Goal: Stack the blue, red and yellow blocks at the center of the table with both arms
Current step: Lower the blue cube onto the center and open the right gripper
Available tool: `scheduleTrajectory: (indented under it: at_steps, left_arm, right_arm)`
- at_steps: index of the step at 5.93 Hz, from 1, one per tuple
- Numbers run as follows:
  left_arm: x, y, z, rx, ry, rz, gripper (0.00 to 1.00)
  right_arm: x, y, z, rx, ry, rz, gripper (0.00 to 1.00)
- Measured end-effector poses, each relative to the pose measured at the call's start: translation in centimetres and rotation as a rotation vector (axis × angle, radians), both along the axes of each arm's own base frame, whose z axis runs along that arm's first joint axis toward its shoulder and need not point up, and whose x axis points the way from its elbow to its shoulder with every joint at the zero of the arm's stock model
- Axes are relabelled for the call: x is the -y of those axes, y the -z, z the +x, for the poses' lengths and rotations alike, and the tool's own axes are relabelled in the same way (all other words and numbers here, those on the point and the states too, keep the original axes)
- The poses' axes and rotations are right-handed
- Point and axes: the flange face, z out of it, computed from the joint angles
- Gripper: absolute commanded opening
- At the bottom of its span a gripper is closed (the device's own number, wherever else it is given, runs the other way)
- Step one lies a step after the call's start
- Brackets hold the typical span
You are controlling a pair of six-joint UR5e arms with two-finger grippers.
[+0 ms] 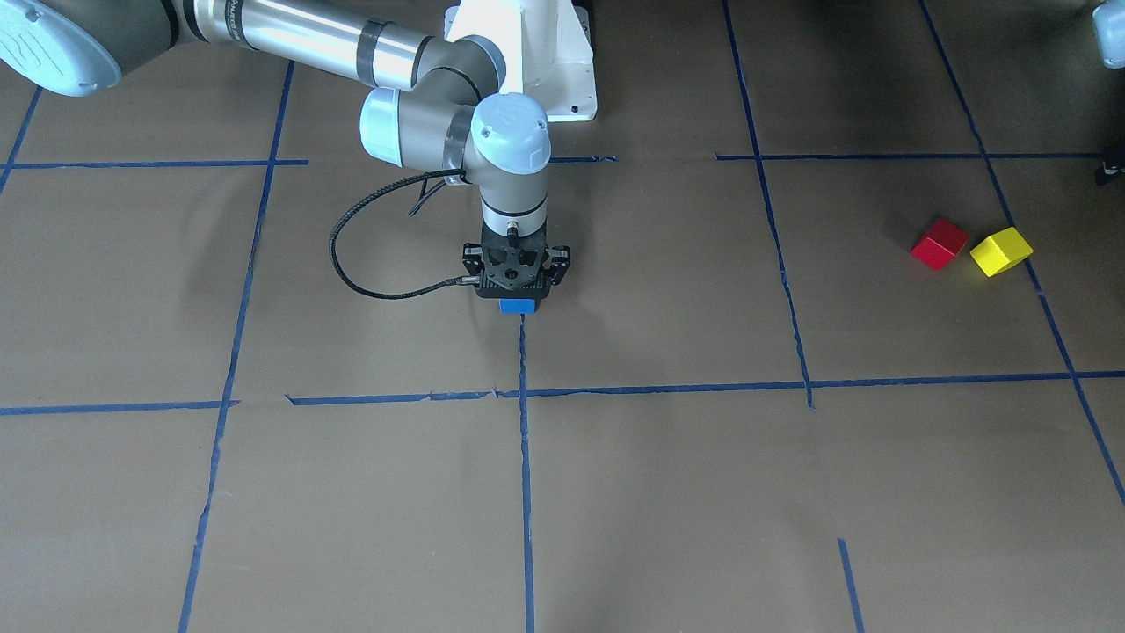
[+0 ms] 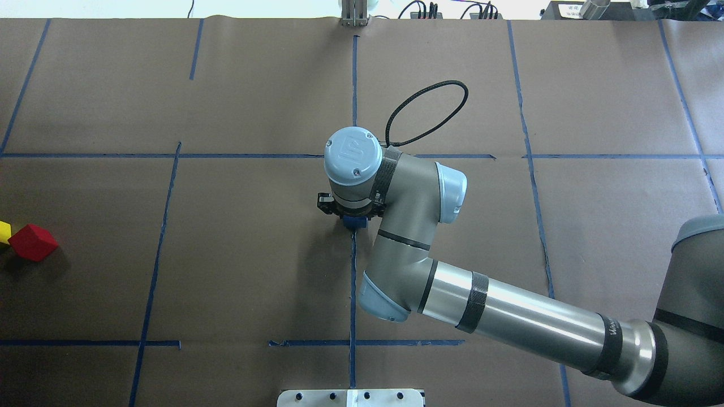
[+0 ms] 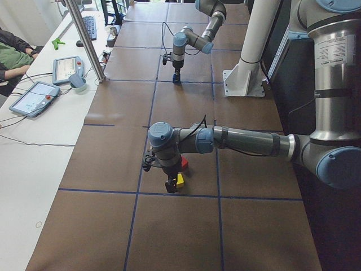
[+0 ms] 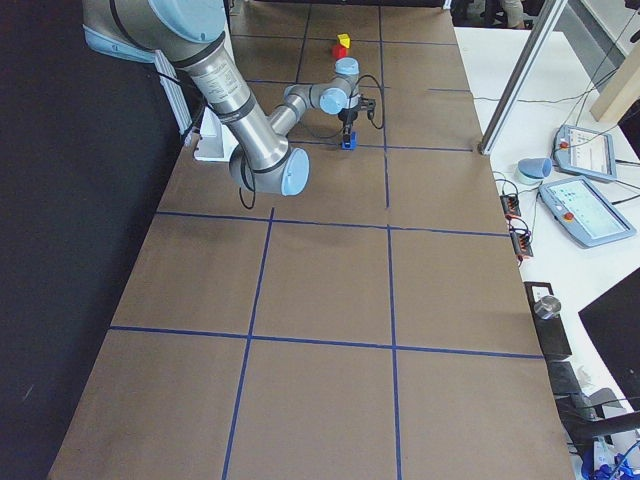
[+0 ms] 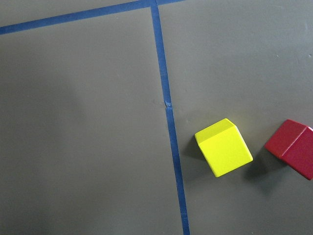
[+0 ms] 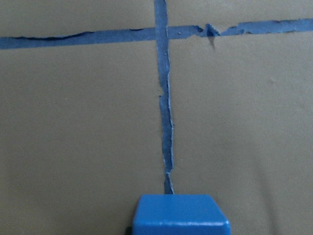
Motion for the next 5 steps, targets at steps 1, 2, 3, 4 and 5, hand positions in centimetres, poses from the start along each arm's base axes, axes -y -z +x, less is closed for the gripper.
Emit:
scheduleTrajectory:
  at_steps: [1, 2, 3, 4, 5]
  left_arm:
    - [0.0, 0.0, 0.0, 0.000, 0.000, 0.000, 1.00]
    - [0.0, 0.0, 0.0, 0.000, 0.000, 0.000, 1.00]
    - [0.0, 0.0, 0.0, 0.000, 0.000, 0.001, 1.00]
    - [0.1, 0.1, 0.1, 0.000, -0.001, 0.003, 1.00]
    - [0.1, 0.1, 0.1, -0.001, -0.001, 0.004, 1.00]
  right_arm:
    - [-0.2, 0.1, -0.2, 0.000, -0.002, 0.007, 0.99]
    - [-0.4, 0.3, -0.4, 0.002, -0.003, 0.017, 0.99]
    - [-0.3, 1.0, -0.1, 0.018, -0.005, 0.030, 1.00]
    - [0.5, 2.3, 1.2, 0.049, -0.014, 0.043, 1.00]
    - [2.2, 3.5, 3.7, 0.064, -0.014, 0.053, 1.00]
